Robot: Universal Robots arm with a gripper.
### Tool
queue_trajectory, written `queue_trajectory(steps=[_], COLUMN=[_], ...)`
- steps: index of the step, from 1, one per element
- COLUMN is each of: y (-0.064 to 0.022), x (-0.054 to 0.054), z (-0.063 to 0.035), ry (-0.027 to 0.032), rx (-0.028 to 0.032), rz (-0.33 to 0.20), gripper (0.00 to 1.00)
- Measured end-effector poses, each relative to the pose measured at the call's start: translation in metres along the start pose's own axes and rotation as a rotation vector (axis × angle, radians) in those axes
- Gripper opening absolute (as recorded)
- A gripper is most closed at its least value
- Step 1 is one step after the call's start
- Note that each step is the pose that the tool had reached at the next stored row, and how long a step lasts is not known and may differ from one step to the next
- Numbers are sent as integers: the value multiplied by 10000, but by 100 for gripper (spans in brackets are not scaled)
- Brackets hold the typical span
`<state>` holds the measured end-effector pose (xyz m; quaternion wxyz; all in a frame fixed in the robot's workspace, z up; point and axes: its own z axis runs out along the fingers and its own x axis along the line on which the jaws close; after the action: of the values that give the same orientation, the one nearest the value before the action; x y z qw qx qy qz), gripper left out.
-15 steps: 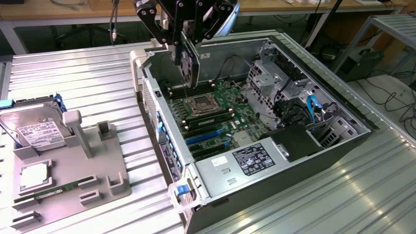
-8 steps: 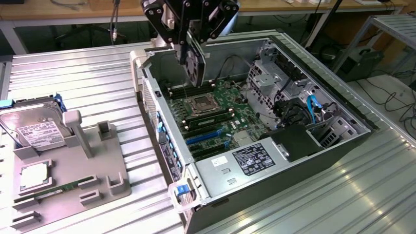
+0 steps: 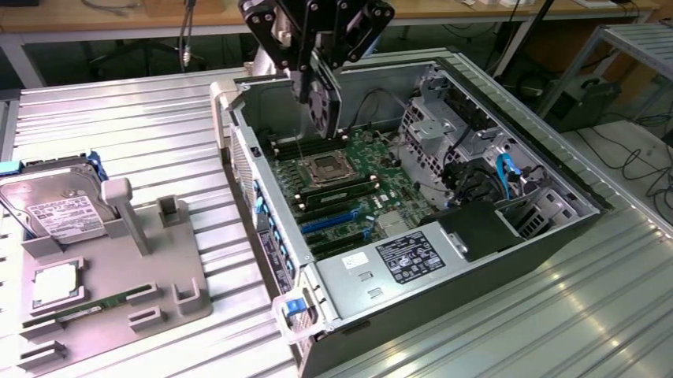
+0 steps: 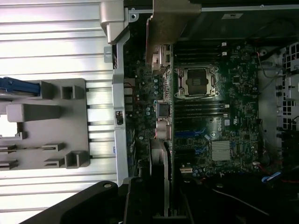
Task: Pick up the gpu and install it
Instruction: 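Pick up the gpu and move the gpu toward the slot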
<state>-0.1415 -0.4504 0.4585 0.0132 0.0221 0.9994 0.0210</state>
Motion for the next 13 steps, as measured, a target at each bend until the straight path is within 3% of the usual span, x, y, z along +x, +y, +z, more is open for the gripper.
queue_trajectory(steps=[13], y=[8], x=[-171], z=[5], ry=[0], rx=[0], rz=[0], gripper=[28])
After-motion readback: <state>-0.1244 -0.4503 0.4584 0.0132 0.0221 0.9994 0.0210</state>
